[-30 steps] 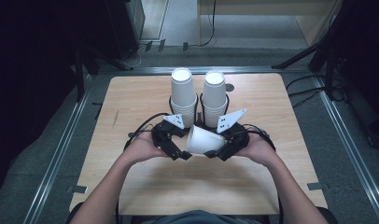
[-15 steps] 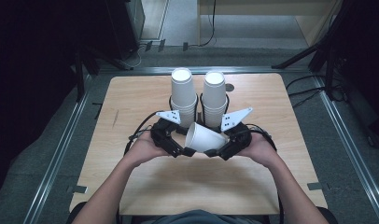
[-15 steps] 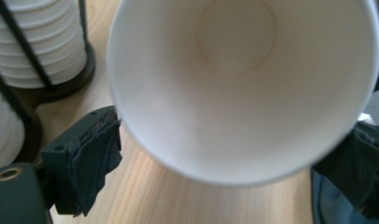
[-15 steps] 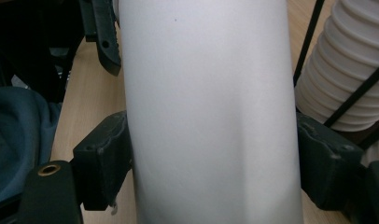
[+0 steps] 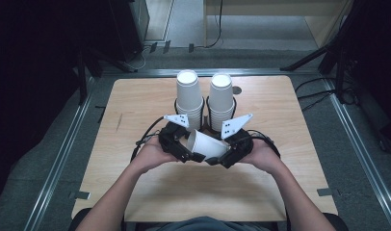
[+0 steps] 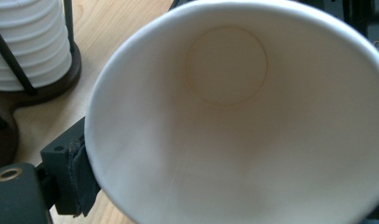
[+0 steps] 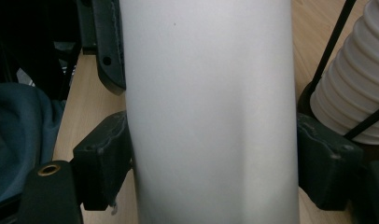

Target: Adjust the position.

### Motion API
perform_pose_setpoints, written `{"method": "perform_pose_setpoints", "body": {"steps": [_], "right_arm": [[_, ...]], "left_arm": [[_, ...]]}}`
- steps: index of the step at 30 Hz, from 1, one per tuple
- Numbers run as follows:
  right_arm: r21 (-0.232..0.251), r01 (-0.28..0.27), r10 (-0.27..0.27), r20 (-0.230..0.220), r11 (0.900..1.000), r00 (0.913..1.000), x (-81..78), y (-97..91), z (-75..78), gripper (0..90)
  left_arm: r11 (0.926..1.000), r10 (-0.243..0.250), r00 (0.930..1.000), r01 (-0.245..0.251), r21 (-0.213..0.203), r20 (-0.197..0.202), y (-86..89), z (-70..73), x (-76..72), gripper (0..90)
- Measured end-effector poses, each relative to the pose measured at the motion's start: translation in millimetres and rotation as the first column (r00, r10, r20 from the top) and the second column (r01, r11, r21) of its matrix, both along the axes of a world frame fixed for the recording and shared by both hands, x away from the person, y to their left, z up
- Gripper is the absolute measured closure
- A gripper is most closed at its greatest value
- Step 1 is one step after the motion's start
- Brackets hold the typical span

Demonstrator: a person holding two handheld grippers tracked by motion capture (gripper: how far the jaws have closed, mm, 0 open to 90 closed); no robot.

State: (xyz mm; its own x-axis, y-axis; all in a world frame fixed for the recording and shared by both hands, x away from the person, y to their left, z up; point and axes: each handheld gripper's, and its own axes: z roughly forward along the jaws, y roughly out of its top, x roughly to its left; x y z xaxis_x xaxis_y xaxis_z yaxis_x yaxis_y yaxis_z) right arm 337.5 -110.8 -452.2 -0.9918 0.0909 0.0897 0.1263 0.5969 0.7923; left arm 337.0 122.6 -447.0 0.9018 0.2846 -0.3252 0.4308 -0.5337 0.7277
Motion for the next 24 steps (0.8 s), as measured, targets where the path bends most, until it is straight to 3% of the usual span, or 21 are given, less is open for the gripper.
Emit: {"method": "perform_pose_setpoints", "body": {"steps": [11,16,24], "right_arm": [[-0.016,-0.014,0.014,-0.032,0.9998,0.9994,-0.1,-0.2,-0.2,20.9],[-0.043,0.006,-0.008,-0.051,0.999,0.9987,0.6,0.9,-2.0,15.5],[-0.067,0.023,-0.027,-0.053,0.9975,0.9982,0.7,-4.6,-3.7,15.1]], "left_arm": [[0.9992,-0.023,0.9997,0.023,0.033,-0.005,0.1,3.8,-1.5,12.8],[0.9985,-0.026,0.9996,0.027,0.049,-0.006,2.8,5.1,-1.0,13.0],[0.9952,-0.026,0.9997,0.025,0.094,0.005,9.4,8.7,-0.6,12.9]]}}
